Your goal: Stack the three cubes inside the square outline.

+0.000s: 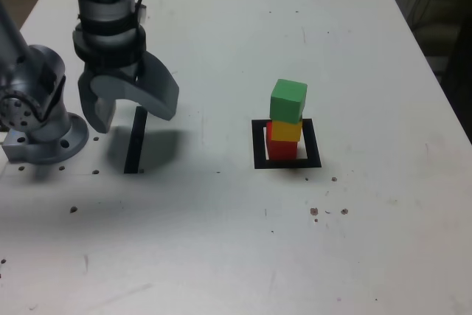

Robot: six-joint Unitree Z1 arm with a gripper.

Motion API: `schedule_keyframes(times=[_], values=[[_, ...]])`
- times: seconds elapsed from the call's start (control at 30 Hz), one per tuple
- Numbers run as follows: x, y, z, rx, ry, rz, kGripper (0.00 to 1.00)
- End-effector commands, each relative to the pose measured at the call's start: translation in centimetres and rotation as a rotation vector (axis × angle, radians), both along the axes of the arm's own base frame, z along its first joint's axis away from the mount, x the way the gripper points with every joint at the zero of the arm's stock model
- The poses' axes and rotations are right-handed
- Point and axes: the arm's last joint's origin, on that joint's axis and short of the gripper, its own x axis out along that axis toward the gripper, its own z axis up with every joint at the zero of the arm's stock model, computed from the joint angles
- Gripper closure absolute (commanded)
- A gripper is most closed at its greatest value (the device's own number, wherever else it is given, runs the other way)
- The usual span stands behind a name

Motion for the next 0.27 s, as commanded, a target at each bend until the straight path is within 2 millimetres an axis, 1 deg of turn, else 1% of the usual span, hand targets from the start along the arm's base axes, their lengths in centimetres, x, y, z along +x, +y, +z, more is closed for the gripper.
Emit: schedule_keyframes(times=[0.0,0.23], values=[[0.03,0.01,-0.40,-0.004,0.002,0.001,0.01],[-0.13,0.01,-1.00,-0.005,0.002,0.001,0.01]])
